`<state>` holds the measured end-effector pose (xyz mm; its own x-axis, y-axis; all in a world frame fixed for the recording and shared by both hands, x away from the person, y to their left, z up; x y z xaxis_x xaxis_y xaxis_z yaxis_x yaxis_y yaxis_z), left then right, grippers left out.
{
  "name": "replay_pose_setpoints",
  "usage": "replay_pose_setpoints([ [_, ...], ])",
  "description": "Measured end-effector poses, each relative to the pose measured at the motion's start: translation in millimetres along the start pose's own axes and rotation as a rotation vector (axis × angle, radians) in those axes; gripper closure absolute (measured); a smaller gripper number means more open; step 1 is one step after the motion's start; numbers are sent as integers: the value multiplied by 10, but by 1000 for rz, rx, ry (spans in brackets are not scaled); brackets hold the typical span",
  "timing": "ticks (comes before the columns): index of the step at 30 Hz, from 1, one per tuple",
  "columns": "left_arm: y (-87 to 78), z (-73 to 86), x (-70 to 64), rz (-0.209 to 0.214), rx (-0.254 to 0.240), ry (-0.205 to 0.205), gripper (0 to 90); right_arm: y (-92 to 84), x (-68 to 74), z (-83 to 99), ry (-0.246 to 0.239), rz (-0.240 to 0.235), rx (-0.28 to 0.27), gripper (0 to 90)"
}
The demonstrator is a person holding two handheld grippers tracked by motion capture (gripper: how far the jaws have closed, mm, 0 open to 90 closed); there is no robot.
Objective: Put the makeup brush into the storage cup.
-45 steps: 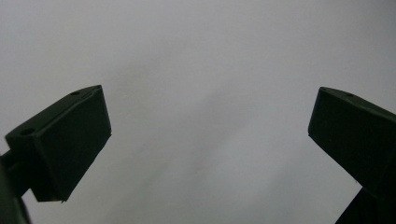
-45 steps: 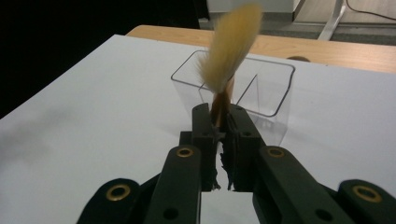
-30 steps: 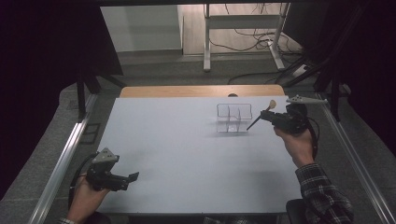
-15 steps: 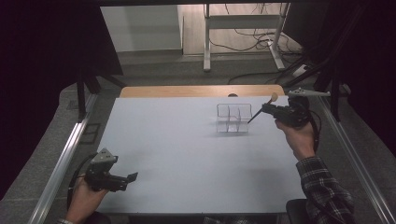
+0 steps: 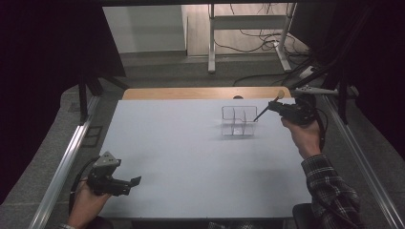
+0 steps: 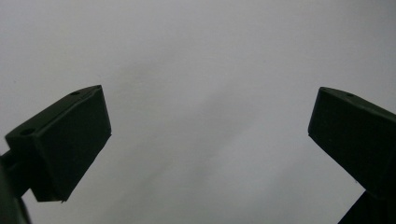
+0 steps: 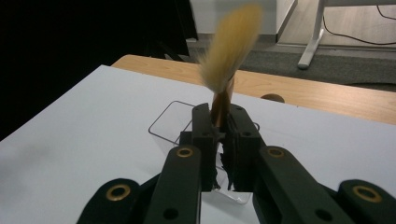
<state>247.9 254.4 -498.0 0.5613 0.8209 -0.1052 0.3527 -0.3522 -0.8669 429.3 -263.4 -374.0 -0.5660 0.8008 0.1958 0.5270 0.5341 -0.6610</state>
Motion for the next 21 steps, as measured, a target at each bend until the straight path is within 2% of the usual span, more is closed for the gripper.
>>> replay_pose_setpoints([
  [21, 3, -7, -9, 4, -3, 11, 0, 125, -45, -192, -28, 46, -10, 837],
])
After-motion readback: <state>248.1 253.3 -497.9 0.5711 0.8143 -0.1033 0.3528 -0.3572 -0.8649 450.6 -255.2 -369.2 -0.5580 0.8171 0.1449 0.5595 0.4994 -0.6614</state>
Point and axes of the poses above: each handheld gripper's, and its own axes: y roughly forward along the jaws, z roughly out of its underside, x roughly to its left, the point moved 3 cm from there along y, roughly forward along the jaws, and after that the axes turned 14 degrees about x, right-handed, at the moved point
